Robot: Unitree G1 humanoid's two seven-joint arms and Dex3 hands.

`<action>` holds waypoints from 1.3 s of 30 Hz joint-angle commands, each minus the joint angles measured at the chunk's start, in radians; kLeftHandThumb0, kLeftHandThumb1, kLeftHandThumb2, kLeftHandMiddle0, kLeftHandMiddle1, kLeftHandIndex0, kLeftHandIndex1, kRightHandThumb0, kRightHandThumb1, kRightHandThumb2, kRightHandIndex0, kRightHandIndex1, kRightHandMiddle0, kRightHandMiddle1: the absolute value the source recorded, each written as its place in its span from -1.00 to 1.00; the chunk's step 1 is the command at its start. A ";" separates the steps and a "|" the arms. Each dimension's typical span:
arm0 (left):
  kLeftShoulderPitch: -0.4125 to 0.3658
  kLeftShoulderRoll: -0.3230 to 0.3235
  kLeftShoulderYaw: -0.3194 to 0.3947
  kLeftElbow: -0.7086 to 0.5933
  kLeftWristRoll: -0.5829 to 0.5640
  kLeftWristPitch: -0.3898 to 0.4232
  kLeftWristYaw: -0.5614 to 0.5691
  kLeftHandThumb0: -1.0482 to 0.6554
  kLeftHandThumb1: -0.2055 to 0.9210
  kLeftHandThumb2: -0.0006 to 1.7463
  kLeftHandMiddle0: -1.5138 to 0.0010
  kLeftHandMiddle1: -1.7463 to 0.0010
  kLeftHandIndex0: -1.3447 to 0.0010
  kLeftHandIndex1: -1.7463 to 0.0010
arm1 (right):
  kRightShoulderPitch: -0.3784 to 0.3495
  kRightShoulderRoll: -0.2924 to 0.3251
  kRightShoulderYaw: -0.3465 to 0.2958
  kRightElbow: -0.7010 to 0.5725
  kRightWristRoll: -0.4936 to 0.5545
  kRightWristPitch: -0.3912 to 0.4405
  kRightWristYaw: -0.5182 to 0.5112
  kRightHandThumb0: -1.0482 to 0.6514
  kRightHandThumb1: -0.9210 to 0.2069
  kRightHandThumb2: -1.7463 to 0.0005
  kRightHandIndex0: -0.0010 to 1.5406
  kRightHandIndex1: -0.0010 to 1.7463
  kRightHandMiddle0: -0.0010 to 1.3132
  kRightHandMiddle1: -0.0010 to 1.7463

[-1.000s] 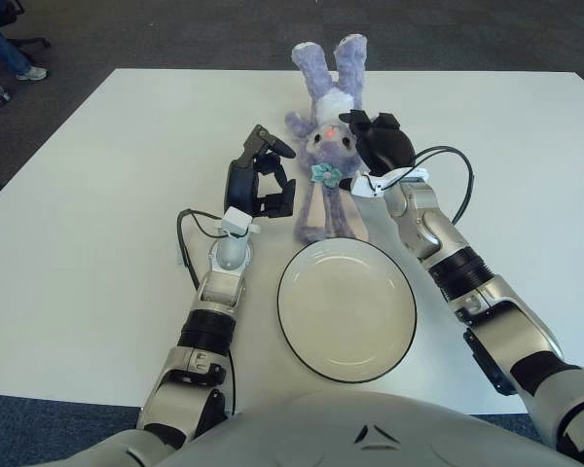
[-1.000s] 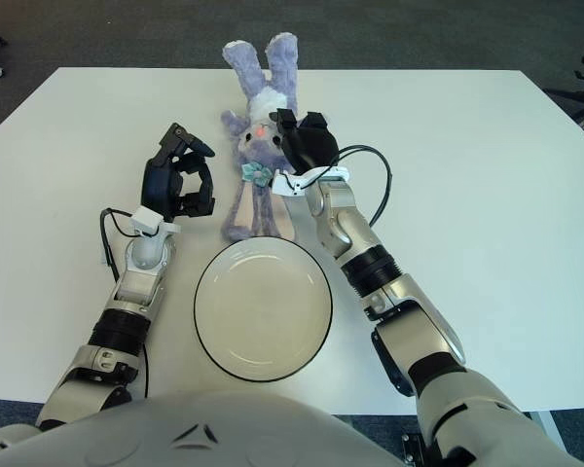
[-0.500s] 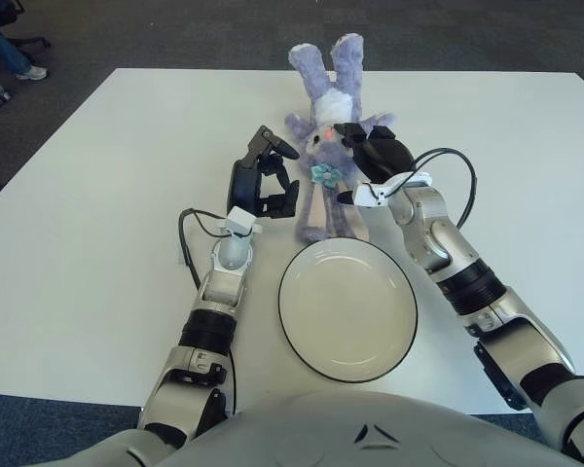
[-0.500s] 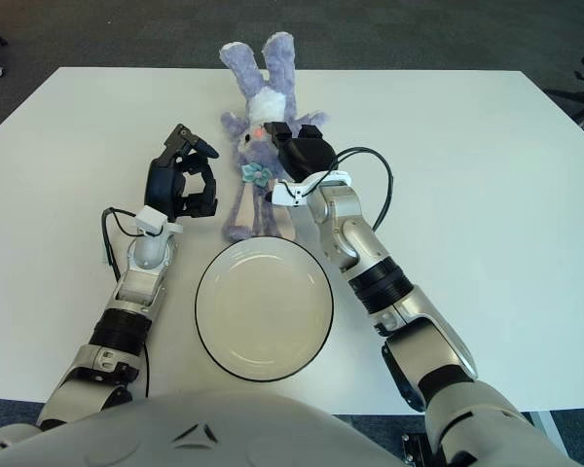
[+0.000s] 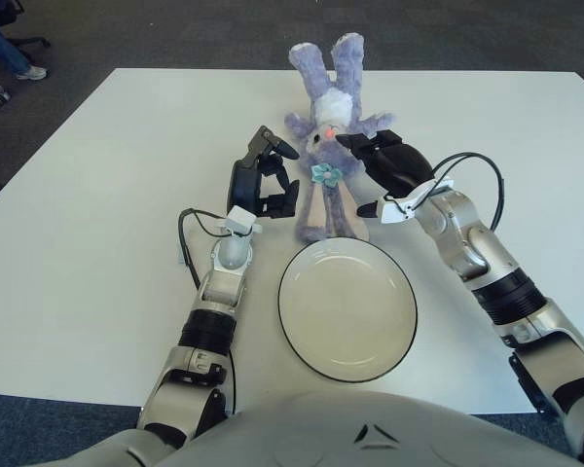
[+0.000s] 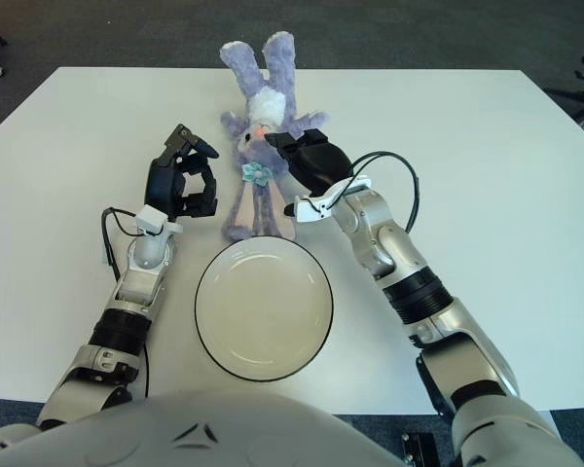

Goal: Put the doll into the plate.

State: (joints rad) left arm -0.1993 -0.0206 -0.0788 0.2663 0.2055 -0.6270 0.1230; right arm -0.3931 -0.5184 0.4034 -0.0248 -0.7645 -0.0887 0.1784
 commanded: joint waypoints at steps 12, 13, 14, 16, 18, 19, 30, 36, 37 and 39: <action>0.129 0.022 -0.003 0.042 -0.010 0.029 -0.007 -0.25 0.32 0.19 -0.44 -1.00 0.35 -1.00 | 0.076 -0.024 -0.096 0.052 0.065 -0.172 -0.134 -0.01 0.26 -0.30 -0.91 -0.74 -1.00 -0.40; 0.128 0.024 -0.003 0.042 -0.012 0.028 -0.008 -0.25 0.32 0.19 -0.44 -1.00 0.35 -1.00 | 0.093 -0.025 -0.106 0.035 0.078 -0.176 -0.130 -0.01 0.26 -0.30 -0.90 -0.74 -1.00 -0.37; 0.128 0.025 -0.002 0.041 -0.014 0.028 -0.009 -0.25 0.33 0.18 -0.44 -1.00 0.35 -1.00 | 0.105 -0.026 -0.114 0.023 0.087 -0.178 -0.128 -0.02 0.25 -0.30 -0.88 -0.72 -1.00 -0.31; 0.128 0.026 -0.003 0.041 -0.016 0.027 -0.011 -0.25 0.33 0.18 -0.43 -1.00 0.35 -1.00 | 0.144 -0.024 -0.137 -0.033 0.113 -0.172 -0.114 -0.02 0.24 -0.31 -0.84 -0.69 -1.00 -0.21; 0.126 0.027 -0.003 0.041 -0.018 0.027 -0.012 -0.25 0.33 0.18 -0.43 -1.00 0.35 -1.00 | 0.159 -0.019 -0.150 -0.058 0.126 -0.166 -0.106 -0.01 0.23 -0.31 -0.80 -0.65 -1.00 -0.11; 0.126 0.028 -0.003 0.041 -0.019 0.027 -0.014 -0.25 0.33 0.18 -0.42 -1.00 0.35 -1.00 | 0.164 -0.013 -0.156 -0.066 0.134 -0.159 -0.102 -0.01 0.23 -0.31 -0.79 -0.65 -1.00 -0.09; 0.122 0.031 -0.003 0.047 -0.013 0.018 -0.009 -0.26 0.32 0.19 -0.38 -1.00 0.34 -1.00 | 0.187 0.028 -0.197 -0.096 0.139 -0.089 -0.093 -0.06 0.32 -0.32 -0.83 -0.03 -1.00 0.08; 0.118 0.029 0.001 0.055 -0.003 0.004 0.005 -0.26 0.29 0.21 -0.35 -1.00 0.33 -1.00 | 0.196 0.029 -0.203 -0.065 0.111 -0.101 -0.140 -0.18 0.34 -0.26 -0.81 0.07 -1.00 -0.03; 0.119 0.029 0.002 0.053 -0.003 0.004 0.005 -0.26 0.29 0.21 -0.35 -1.00 0.33 -1.00 | 0.198 0.030 -0.202 -0.064 0.108 -0.104 -0.145 -0.18 0.34 -0.26 -0.81 0.07 -1.00 -0.04; 0.120 0.029 0.003 0.048 -0.003 0.005 0.005 -0.26 0.29 0.21 -0.34 -1.00 0.32 -1.00 | 0.205 0.030 -0.200 -0.061 0.114 -0.110 -0.148 -0.11 0.36 -0.28 -0.83 0.05 -1.00 -0.08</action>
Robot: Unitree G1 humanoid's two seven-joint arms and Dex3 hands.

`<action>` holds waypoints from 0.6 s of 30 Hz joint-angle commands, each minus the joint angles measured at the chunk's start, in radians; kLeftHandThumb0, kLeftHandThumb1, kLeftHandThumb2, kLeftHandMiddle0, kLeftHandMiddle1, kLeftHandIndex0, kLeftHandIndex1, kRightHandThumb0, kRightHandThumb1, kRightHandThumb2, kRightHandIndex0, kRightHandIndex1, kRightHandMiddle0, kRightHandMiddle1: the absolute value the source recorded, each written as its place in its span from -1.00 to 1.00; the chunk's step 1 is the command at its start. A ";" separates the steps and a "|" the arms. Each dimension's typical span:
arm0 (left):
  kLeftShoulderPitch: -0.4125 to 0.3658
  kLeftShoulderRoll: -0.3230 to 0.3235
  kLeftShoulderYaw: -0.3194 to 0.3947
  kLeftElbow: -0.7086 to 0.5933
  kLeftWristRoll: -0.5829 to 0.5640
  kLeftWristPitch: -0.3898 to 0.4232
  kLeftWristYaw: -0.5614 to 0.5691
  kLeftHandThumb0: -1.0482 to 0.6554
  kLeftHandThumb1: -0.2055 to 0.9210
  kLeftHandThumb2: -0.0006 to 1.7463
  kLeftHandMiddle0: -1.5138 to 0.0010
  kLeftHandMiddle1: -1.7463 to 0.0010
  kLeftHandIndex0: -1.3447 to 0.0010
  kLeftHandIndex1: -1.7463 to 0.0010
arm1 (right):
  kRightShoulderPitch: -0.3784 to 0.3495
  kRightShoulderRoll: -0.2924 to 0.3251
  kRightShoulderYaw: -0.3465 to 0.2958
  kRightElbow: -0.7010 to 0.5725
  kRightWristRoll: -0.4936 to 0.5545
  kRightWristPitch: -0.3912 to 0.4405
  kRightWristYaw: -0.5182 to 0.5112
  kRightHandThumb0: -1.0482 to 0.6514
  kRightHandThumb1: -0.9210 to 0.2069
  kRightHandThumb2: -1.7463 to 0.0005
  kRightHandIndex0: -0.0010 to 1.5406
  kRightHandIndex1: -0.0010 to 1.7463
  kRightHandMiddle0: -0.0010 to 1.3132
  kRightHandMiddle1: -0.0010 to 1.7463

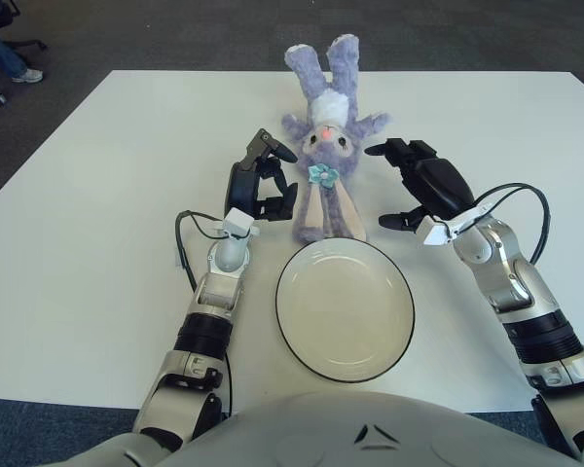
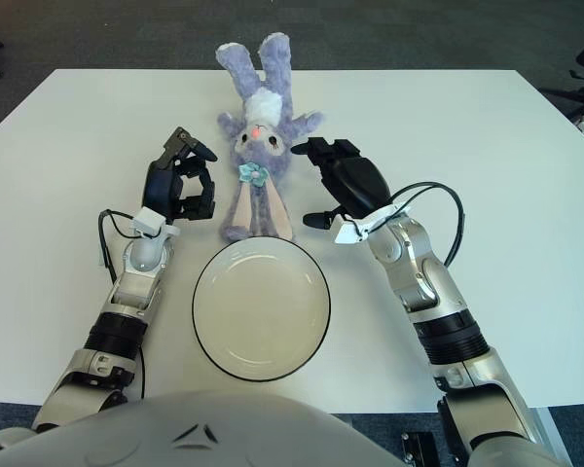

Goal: Put the doll into the plate.

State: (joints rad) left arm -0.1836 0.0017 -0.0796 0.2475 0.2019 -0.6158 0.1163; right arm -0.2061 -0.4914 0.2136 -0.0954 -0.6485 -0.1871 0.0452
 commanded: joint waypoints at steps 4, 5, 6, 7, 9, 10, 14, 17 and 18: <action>0.107 0.006 0.004 0.060 -0.002 -0.007 0.010 -0.26 0.28 0.22 -0.32 -1.00 0.32 -1.00 | 0.040 0.010 -0.015 0.003 0.044 0.004 0.024 0.00 0.40 -0.35 -0.82 0.02 -1.00 -0.04; 0.107 0.006 0.004 0.059 -0.004 -0.009 0.009 -0.26 0.28 0.22 -0.32 -1.00 0.32 -1.00 | 0.049 0.017 -0.021 -0.002 0.081 0.021 0.054 0.02 0.40 -0.36 -0.80 0.03 -1.00 0.00; 0.107 0.006 0.004 0.059 -0.005 -0.010 0.008 -0.26 0.28 0.22 -0.32 -1.00 0.32 -1.00 | 0.055 0.022 -0.025 -0.006 0.108 0.034 0.075 0.02 0.39 -0.37 -0.77 0.05 -1.00 0.05; 0.107 0.005 0.004 0.059 -0.007 -0.011 0.007 -0.26 0.28 0.22 -0.32 -1.00 0.32 -1.00 | 0.058 0.031 -0.031 -0.012 0.146 0.054 0.104 0.02 0.39 -0.37 -0.76 0.06 -1.00 0.07; 0.107 0.005 0.004 0.059 -0.009 -0.013 0.006 -0.26 0.28 0.22 -0.31 -1.00 0.32 -1.00 | 0.062 0.047 -0.044 -0.024 0.219 0.096 0.159 0.00 0.37 -0.37 -0.72 0.09 -1.00 0.13; 0.107 0.004 0.004 0.059 -0.010 -0.014 0.006 -0.26 0.28 0.22 -0.31 -1.00 0.32 -1.00 | 0.064 0.054 -0.051 -0.030 0.253 0.117 0.183 -0.04 0.34 -0.36 -0.69 0.10 -1.00 0.16; 0.108 0.004 0.005 0.055 -0.011 -0.014 0.006 -0.26 0.27 0.23 -0.31 -1.00 0.32 -1.00 | 0.035 0.078 -0.113 -0.102 0.444 0.335 0.333 -0.19 0.15 -0.25 -0.57 0.16 -1.00 0.19; 0.108 0.003 0.005 0.053 -0.010 -0.013 0.007 -0.27 0.27 0.23 -0.31 -1.00 0.31 -1.00 | 0.020 0.070 -0.142 -0.179 0.524 0.511 0.409 -0.28 0.00 -0.16 -0.44 0.32 -1.00 0.17; 0.109 0.003 0.005 0.052 -0.010 -0.013 0.007 -0.27 0.27 0.23 -0.31 -1.00 0.31 -1.00 | 0.015 0.066 -0.149 -0.200 0.545 0.566 0.429 -0.33 -0.13 -0.10 -0.39 0.42 -1.00 0.14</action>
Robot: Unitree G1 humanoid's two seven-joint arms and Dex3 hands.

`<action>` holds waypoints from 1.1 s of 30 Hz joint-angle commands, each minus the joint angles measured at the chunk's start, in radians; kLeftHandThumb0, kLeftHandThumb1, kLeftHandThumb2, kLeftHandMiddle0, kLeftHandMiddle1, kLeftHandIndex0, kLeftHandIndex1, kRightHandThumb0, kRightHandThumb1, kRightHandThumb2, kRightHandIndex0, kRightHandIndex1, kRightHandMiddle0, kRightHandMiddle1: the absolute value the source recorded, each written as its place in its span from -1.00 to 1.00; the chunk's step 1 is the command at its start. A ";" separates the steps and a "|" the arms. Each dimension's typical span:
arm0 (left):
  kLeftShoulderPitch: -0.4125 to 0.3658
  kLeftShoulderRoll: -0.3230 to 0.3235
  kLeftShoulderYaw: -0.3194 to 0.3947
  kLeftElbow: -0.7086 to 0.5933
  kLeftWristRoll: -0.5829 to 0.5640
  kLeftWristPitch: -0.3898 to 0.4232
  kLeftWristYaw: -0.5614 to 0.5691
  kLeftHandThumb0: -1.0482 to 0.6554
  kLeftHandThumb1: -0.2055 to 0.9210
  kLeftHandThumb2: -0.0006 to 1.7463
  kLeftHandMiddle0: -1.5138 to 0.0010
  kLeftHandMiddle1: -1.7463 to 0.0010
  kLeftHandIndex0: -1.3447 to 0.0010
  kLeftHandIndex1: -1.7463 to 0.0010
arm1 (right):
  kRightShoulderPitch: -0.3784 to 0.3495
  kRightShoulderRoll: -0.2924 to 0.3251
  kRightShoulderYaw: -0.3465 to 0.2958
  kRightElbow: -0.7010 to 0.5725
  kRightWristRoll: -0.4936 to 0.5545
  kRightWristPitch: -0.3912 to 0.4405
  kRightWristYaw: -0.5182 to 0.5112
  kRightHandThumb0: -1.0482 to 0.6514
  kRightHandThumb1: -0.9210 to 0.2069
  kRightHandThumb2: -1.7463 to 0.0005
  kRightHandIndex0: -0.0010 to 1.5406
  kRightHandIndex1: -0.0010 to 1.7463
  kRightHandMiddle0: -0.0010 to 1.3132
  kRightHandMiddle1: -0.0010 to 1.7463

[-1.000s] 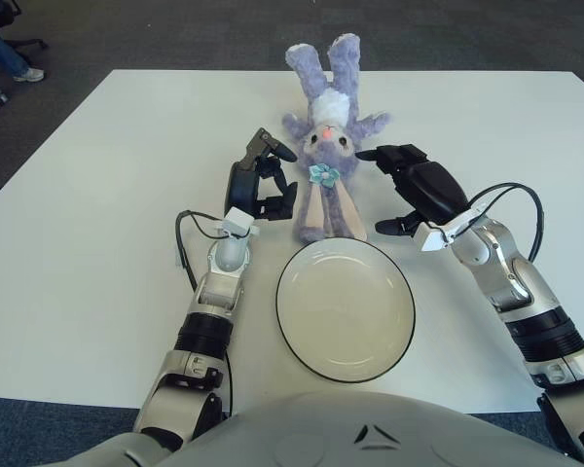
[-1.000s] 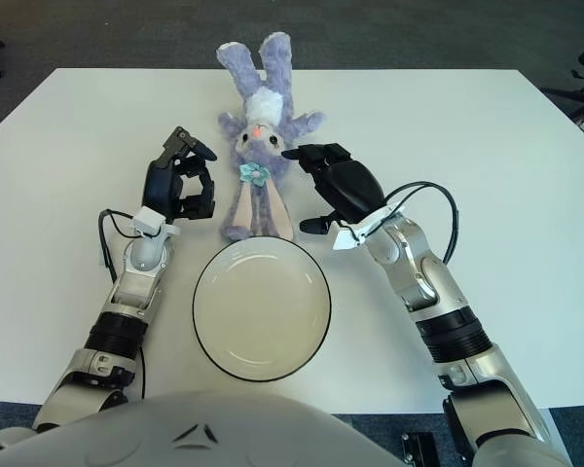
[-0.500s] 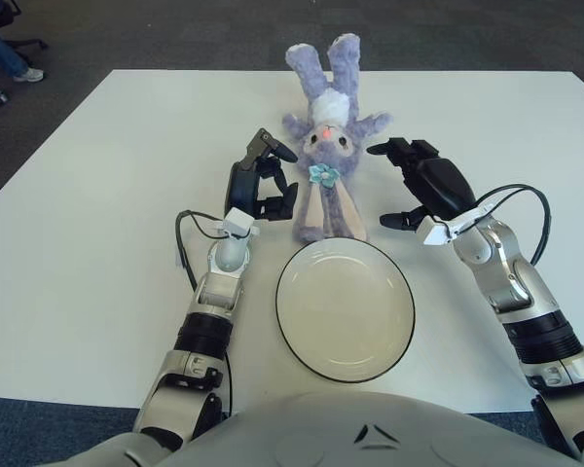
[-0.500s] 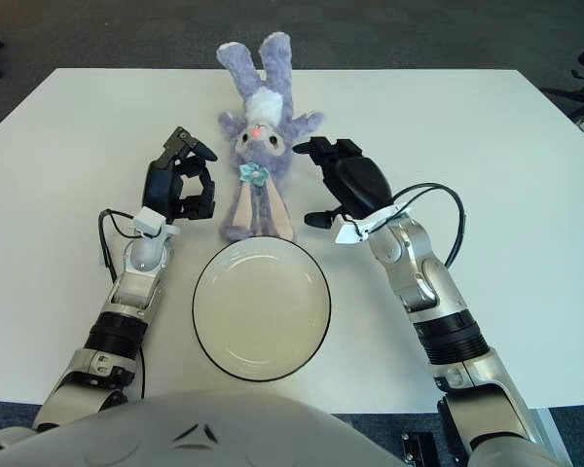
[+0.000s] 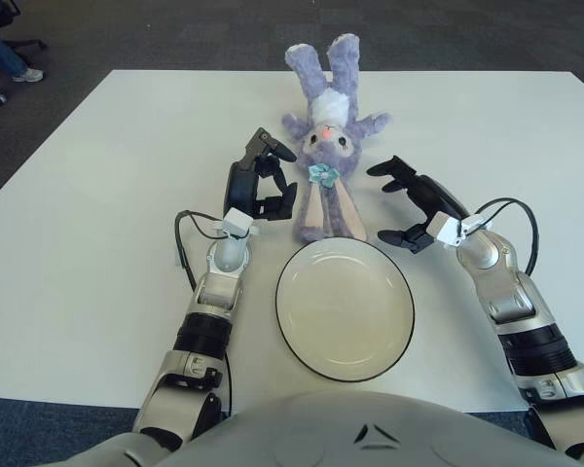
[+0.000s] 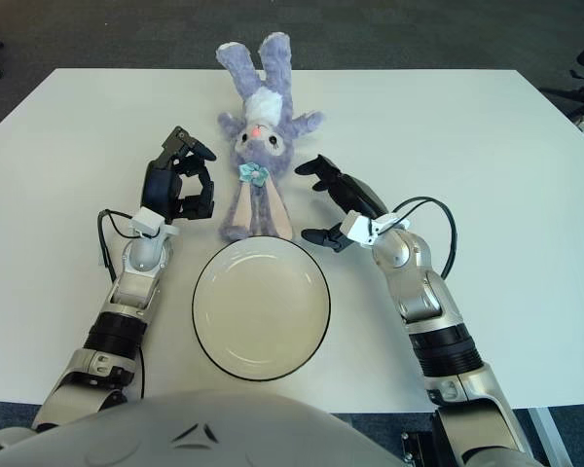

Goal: Put the doll into the plate.

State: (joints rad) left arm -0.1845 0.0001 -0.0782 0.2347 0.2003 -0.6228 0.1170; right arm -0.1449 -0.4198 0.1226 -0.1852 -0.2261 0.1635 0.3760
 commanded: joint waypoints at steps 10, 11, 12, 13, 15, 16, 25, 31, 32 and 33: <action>0.109 0.004 0.002 0.063 -0.015 -0.008 -0.001 -0.27 0.26 0.23 -0.32 -1.00 0.31 -1.00 | -0.208 -0.045 -0.131 -0.080 0.369 0.780 0.276 -0.50 -0.85 0.27 -0.50 0.12 -1.00 -0.31; 0.109 0.004 0.002 0.063 -0.016 -0.008 -0.002 -0.27 0.26 0.23 -0.32 -1.00 0.31 -1.00 | -0.227 -0.052 -0.129 -0.068 0.381 0.810 0.289 -0.50 -0.88 0.29 -0.52 0.08 -1.00 -0.33; 0.109 0.004 0.001 0.063 -0.017 -0.008 -0.003 -0.27 0.26 0.23 -0.32 -1.00 0.31 -1.00 | -0.241 -0.057 -0.127 -0.060 0.389 0.833 0.298 -0.51 -0.92 0.30 -0.54 0.04 -1.00 -0.38; 0.110 0.003 0.001 0.063 -0.018 -0.009 -0.003 -0.27 0.26 0.23 -0.32 -1.00 0.31 -1.00 | -0.267 -0.074 -0.115 -0.042 0.404 0.864 0.327 -0.51 -0.95 0.31 -0.56 0.01 -1.00 -0.40; 0.110 0.003 0.001 0.063 -0.018 -0.009 -0.003 -0.27 0.26 0.23 -0.32 -1.00 0.31 -1.00 | -0.296 -0.096 -0.102 -0.025 0.424 0.892 0.362 -0.55 -0.97 0.31 -0.56 0.10 -1.00 -0.35; 0.110 0.003 0.001 0.063 -0.017 -0.009 -0.002 -0.27 0.26 0.23 -0.32 -1.00 0.31 -1.00 | -0.302 -0.102 -0.100 -0.022 0.430 0.896 0.371 -0.58 -0.98 0.29 -0.58 0.13 -1.00 -0.30; 0.107 0.003 0.001 0.069 -0.005 -0.017 0.008 -0.27 0.26 0.23 -0.32 -1.00 0.31 -1.00 | -0.351 -0.111 -0.130 -0.039 0.495 0.993 0.347 -0.69 -1.00 0.10 -0.66 -0.06 -1.00 -0.28; 0.108 0.002 0.001 0.067 -0.006 -0.012 0.005 -0.27 0.27 0.23 -0.31 -1.00 0.31 -1.00 | -0.375 -0.122 -0.122 -0.021 0.527 1.019 0.338 -0.71 -1.00 0.02 -0.60 -0.08 -1.00 -0.28; 0.109 0.003 0.001 0.067 -0.005 -0.012 0.006 -0.27 0.27 0.23 -0.31 -1.00 0.31 -1.00 | -0.378 -0.121 -0.122 -0.016 0.531 1.019 0.335 -0.70 -1.00 0.01 -0.60 -0.08 -1.00 -0.28; 0.109 0.003 0.001 0.068 -0.004 -0.012 0.006 -0.27 0.27 0.23 -0.32 -1.00 0.31 -1.00 | -0.380 -0.120 -0.122 -0.012 0.536 1.019 0.332 -0.70 -1.00 0.01 -0.58 -0.08 -1.00 -0.29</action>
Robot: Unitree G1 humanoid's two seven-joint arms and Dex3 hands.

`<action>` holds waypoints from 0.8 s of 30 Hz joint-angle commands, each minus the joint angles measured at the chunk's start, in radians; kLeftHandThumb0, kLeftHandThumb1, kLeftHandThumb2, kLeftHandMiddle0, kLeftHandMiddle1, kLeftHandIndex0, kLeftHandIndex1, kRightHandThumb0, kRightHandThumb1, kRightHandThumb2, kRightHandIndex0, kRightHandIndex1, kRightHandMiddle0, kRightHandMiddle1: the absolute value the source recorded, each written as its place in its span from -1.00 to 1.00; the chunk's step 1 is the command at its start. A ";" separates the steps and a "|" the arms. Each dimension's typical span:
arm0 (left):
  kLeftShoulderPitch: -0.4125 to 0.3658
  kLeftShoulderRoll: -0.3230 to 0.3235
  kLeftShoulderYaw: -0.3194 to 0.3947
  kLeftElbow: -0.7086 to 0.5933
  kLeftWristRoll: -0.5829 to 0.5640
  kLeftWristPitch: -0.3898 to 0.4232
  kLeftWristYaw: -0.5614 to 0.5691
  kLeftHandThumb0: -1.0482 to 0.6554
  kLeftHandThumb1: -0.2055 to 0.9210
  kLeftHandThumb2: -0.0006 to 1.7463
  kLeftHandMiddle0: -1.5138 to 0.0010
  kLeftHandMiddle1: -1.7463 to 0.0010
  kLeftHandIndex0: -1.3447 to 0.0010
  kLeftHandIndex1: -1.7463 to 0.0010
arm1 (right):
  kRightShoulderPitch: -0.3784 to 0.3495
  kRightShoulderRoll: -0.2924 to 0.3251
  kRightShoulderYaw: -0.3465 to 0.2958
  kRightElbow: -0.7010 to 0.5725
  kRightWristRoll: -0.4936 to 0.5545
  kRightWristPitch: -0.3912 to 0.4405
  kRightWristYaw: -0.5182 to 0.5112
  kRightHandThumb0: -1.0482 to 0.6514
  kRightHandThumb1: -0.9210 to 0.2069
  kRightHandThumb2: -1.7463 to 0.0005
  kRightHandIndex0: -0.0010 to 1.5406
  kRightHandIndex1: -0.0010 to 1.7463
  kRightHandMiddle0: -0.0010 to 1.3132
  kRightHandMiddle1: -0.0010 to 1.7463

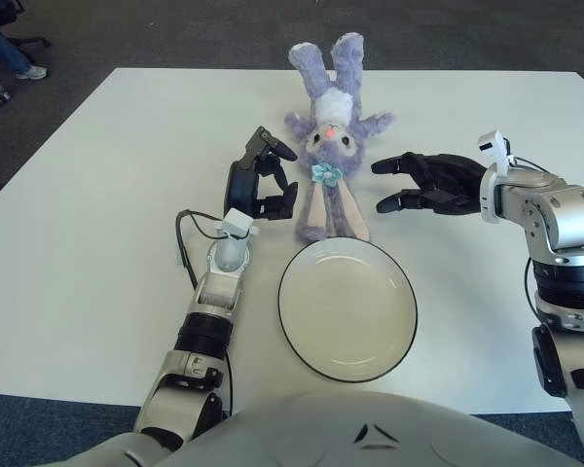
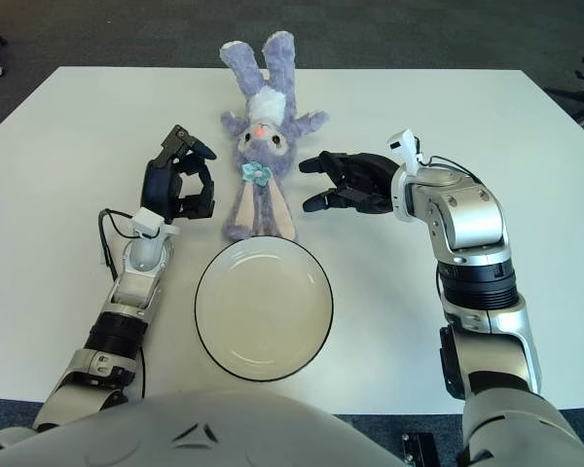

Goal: Put the doll into the plate.

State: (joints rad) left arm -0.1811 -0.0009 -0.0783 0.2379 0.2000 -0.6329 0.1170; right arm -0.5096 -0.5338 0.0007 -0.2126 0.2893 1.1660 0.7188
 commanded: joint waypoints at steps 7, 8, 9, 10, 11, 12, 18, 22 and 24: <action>0.104 0.007 0.001 0.067 0.000 -0.004 0.007 -0.26 0.27 0.23 -0.32 -1.00 0.31 -1.00 | -0.042 -0.021 0.022 0.039 0.042 0.004 -0.003 -0.67 -1.00 -0.03 -0.55 -0.10 -1.00 -0.35; 0.104 0.007 0.001 0.067 0.000 -0.005 0.007 -0.26 0.27 0.23 -0.33 -1.00 0.31 -1.00 | -0.043 -0.024 0.024 0.040 0.043 0.000 0.000 -0.67 -1.00 -0.03 -0.55 -0.10 -1.00 -0.35; 0.104 0.007 0.001 0.068 0.000 -0.006 0.008 -0.26 0.27 0.23 -0.33 -1.00 0.32 -1.00 | -0.045 -0.026 0.027 0.042 0.045 -0.005 0.003 -0.67 -1.00 -0.03 -0.56 -0.11 -1.00 -0.37; 0.104 0.007 0.001 0.069 0.001 -0.007 0.008 -0.26 0.27 0.23 -0.33 -1.00 0.32 -1.00 | -0.047 -0.027 0.028 0.044 0.047 -0.008 0.004 -0.67 -1.00 -0.04 -0.58 -0.12 -1.00 -0.39; 0.104 0.007 0.001 0.069 0.001 -0.008 0.008 -0.26 0.27 0.23 -0.33 -1.00 0.32 -1.00 | -0.047 -0.029 0.029 0.045 0.050 -0.009 0.004 -0.67 -1.00 -0.04 -0.59 -0.13 -1.00 -0.41; 0.104 0.007 0.001 0.070 0.001 -0.008 0.009 -0.26 0.27 0.22 -0.33 -1.00 0.32 -1.00 | -0.051 -0.032 0.033 0.047 0.053 -0.011 0.006 -0.67 -1.00 -0.04 -0.60 -0.14 -1.00 -0.42; 0.105 0.007 0.001 0.066 0.007 -0.009 0.013 -0.26 0.27 0.23 -0.34 -1.00 0.32 -1.00 | -0.066 -0.047 0.045 0.056 0.068 -0.018 0.022 -0.68 -1.00 -0.05 -0.64 -0.18 -1.00 -0.50; 0.105 0.007 0.002 0.069 0.011 -0.012 0.017 -0.26 0.27 0.23 -0.33 -1.00 0.31 -1.00 | -0.084 -0.064 0.064 0.075 0.080 -0.022 0.056 -0.69 -1.00 -0.06 -0.66 -0.19 -1.00 -0.55; 0.106 0.006 0.001 0.066 0.012 -0.012 0.018 -0.26 0.27 0.23 -0.33 -1.00 0.31 -1.00 | -0.098 -0.072 0.073 0.082 0.083 -0.011 0.066 -0.69 -1.00 -0.07 -0.67 -0.20 -1.00 -0.57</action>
State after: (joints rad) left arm -0.1802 0.0013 -0.0783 0.2387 0.2080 -0.6372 0.1213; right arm -0.5729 -0.5826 0.0574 -0.1447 0.3502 1.1627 0.7647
